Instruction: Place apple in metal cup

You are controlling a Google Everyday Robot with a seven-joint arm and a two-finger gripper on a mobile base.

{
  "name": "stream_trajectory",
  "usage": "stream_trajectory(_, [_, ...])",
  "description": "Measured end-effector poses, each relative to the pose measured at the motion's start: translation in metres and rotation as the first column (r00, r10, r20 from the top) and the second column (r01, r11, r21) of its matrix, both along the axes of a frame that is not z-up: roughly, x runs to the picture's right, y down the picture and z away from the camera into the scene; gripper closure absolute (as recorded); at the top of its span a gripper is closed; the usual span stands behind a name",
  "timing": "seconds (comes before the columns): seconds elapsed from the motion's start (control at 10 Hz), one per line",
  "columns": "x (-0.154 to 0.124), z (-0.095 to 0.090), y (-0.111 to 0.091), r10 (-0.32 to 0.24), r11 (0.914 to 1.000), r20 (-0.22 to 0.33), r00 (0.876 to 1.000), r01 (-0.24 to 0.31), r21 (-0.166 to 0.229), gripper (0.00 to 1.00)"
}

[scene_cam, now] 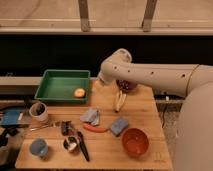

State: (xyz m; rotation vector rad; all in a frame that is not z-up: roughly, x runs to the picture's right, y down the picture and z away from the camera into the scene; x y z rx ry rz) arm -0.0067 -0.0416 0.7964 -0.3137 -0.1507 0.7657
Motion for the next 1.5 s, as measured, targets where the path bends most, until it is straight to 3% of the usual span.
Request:
stream_trajectory(0.5, [-0.084,0.034,-0.024,-0.041,0.9992,0.153,0.987,0.04,0.01,0.2])
stream_trajectory(1.0, [-0.104,0.055,-0.024,-0.044,0.999,0.227,0.973,0.045,0.001,0.2])
stream_trajectory(1.2, [-0.117,0.061,-0.018,-0.054,0.998,0.275,0.96,0.061,-0.015,0.2])
stream_trajectory(1.5, [-0.117,0.062,-0.018,-0.055,0.9979,0.285,0.957,0.063,-0.017,0.2])
